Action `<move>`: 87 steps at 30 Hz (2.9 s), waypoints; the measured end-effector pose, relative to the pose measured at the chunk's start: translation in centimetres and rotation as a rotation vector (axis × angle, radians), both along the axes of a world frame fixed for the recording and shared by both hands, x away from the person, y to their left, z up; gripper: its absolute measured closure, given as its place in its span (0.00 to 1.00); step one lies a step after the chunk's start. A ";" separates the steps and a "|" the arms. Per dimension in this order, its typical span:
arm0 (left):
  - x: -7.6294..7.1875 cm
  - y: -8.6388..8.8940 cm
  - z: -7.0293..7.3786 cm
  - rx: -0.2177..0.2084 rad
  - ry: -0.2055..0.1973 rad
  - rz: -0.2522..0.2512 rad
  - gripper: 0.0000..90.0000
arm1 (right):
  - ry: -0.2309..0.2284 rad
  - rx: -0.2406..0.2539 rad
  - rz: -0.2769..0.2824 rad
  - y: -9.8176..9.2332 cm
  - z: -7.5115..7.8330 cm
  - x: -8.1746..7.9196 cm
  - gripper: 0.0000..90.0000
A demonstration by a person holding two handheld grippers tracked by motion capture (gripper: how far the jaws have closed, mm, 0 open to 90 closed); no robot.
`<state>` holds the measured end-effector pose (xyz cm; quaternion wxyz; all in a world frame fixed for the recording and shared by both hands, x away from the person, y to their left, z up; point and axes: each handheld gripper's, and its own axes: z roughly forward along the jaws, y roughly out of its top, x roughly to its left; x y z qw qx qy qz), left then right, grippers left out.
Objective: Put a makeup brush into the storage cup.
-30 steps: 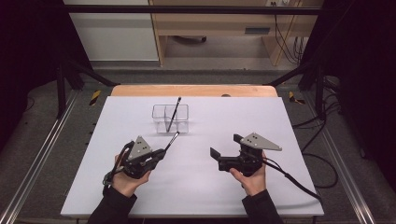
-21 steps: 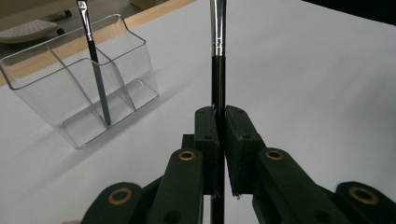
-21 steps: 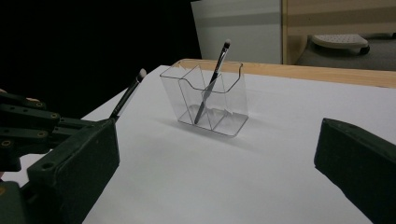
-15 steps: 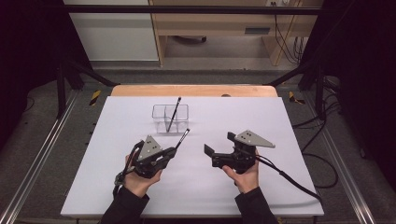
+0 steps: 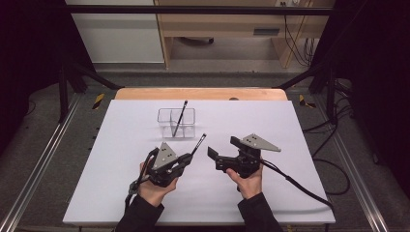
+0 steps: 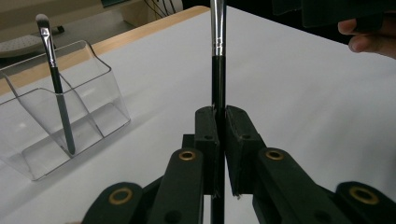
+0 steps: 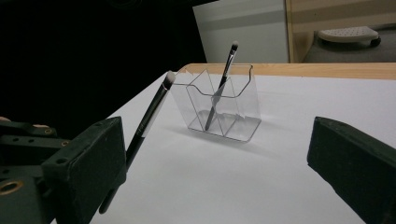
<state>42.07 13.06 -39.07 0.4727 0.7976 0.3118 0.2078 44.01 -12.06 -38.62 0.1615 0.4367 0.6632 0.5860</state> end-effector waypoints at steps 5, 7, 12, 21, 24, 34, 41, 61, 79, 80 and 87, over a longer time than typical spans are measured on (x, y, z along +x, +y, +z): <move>0.0 -0.3 -0.3 -0.002 0.001 -0.003 0.93 | 0.012 0.028 0.008 0.3 -0.2 0.2 0.08; -0.1 -0.5 -0.5 -0.005 0.000 -0.006 0.93 | 0.017 0.035 0.014 0.4 -0.3 0.3 0.09; -0.2 -1.0 -0.8 0.001 -0.003 -0.009 0.93 | 0.031 0.044 0.028 0.8 -0.7 0.3 0.14; -0.4 -1.6 -1.2 -0.027 -0.003 -0.008 0.93 | 0.055 0.067 0.032 1.2 -1.1 0.4 0.23; -0.6 -1.9 -1.3 -0.033 -0.002 -0.010 0.93 | 0.064 0.076 0.034 1.3 -1.2 0.4 0.28; -0.8 -2.6 -1.6 -0.041 -0.001 -0.011 0.93 | 0.082 0.101 0.045 1.5 -1.4 0.4 0.51; -0.9 -2.7 -1.7 -0.049 -0.003 -0.006 0.93 | 0.100 0.124 0.056 1.6 -1.4 0.4 0.65; -1.0 -2.7 -1.9 -0.070 -0.007 -0.018 0.83 | 0.098 0.196 0.108 1.7 -1.2 0.1 0.93; -0.2 -4.3 -1.5 -0.073 0.008 -0.035 0.68 | 0.074 0.133 0.145 1.7 -1.5 -0.1 0.94; -0.2 -4.3 -1.5 -0.079 0.004 -0.030 0.70 | 0.071 0.132 0.147 1.7 -1.5 -0.1 0.94; -0.1 -4.3 -1.3 -0.094 0.018 -0.014 0.87 | 0.062 0.129 0.153 1.7 -1.5 -0.2 0.94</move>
